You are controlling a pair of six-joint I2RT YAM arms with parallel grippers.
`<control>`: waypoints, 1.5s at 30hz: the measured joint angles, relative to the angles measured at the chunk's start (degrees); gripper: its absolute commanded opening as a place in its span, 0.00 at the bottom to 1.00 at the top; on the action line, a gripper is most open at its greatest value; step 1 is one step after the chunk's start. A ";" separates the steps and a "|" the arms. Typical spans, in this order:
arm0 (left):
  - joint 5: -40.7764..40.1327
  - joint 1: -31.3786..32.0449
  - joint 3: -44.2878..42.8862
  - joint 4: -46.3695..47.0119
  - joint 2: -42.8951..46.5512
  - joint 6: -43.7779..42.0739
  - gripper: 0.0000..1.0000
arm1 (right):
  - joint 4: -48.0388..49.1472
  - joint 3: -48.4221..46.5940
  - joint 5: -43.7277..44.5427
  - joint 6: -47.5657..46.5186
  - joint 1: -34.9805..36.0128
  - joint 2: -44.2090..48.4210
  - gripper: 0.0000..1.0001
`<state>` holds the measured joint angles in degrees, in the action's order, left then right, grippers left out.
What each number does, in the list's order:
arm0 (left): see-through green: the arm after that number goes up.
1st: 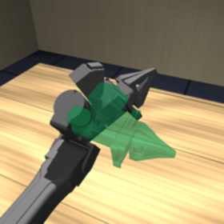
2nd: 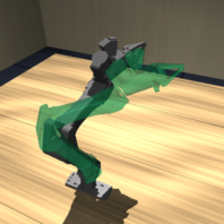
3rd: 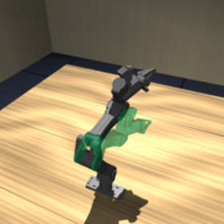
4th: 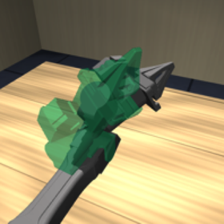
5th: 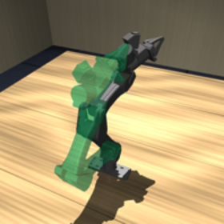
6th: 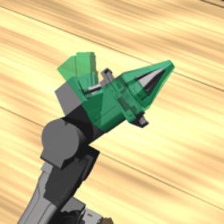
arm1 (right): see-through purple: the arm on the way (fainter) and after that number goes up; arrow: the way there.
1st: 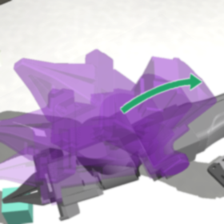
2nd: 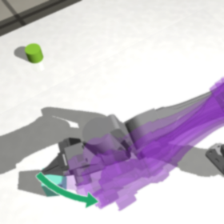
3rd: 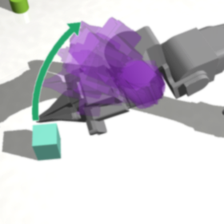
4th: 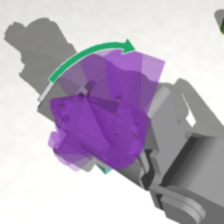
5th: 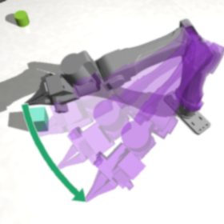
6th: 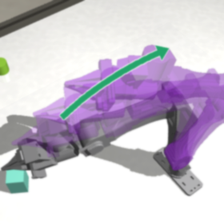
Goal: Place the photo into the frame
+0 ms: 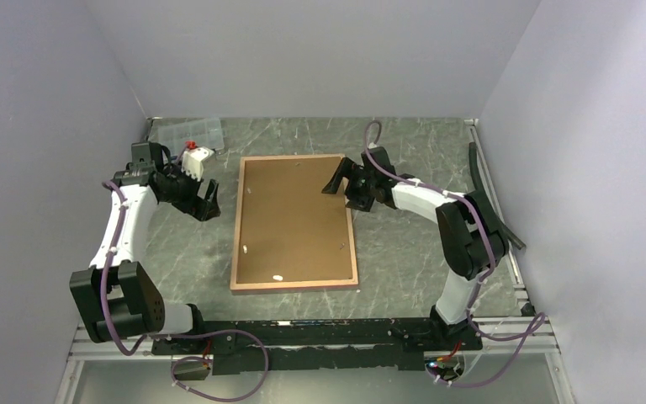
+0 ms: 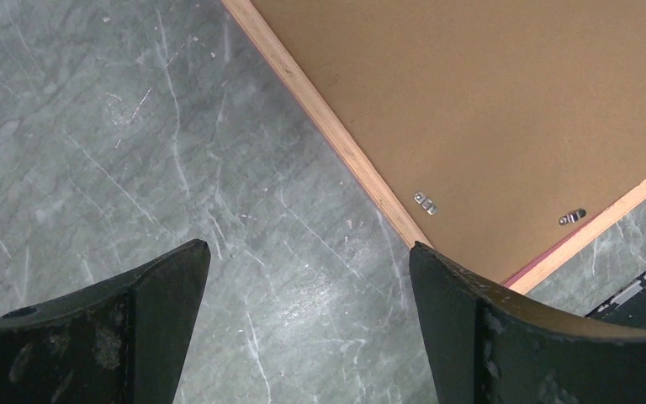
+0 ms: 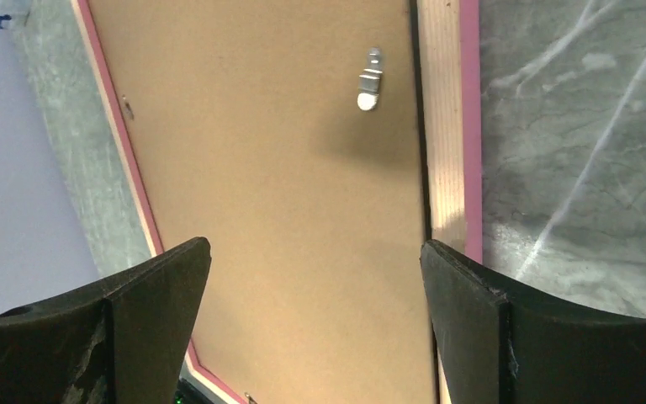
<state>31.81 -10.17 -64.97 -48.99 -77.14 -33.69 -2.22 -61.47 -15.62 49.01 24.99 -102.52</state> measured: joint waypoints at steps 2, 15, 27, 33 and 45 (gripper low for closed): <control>0.20 -0.13 0.00 -0.15 0.00 -0.15 0.94 | -2.78 -1.25 1.31 -0.94 0.22 -0.07 1.00; 0.22 -0.26 -0.04 -1.60 -1.20 -0.09 0.94 | -15.72 -9.11 10.25 -8.00 1.84 1.49 1.00; 0.44 -0.92 -8.26 -4.46 -3.32 1.84 0.80 | -9.53 -6.64 6.23 -9.44 -2.38 13.29 1.00; 1.92 -0.11 -3.10 -5.09 -6.21 3.15 0.69 | -9.90 -3.48 5.44 -10.51 6.12 13.33 0.82; 0.00 5.86 5.09 -1.07 -11.74 3.39 0.27 | -14.58 11.06 14.27 -9.29 7.43 20.20 0.90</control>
<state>31.81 -4.32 -59.88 -50.06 -88.88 -30.30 -16.80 -50.41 -1.34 39.72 32.42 -82.32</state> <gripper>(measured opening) 0.408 0.847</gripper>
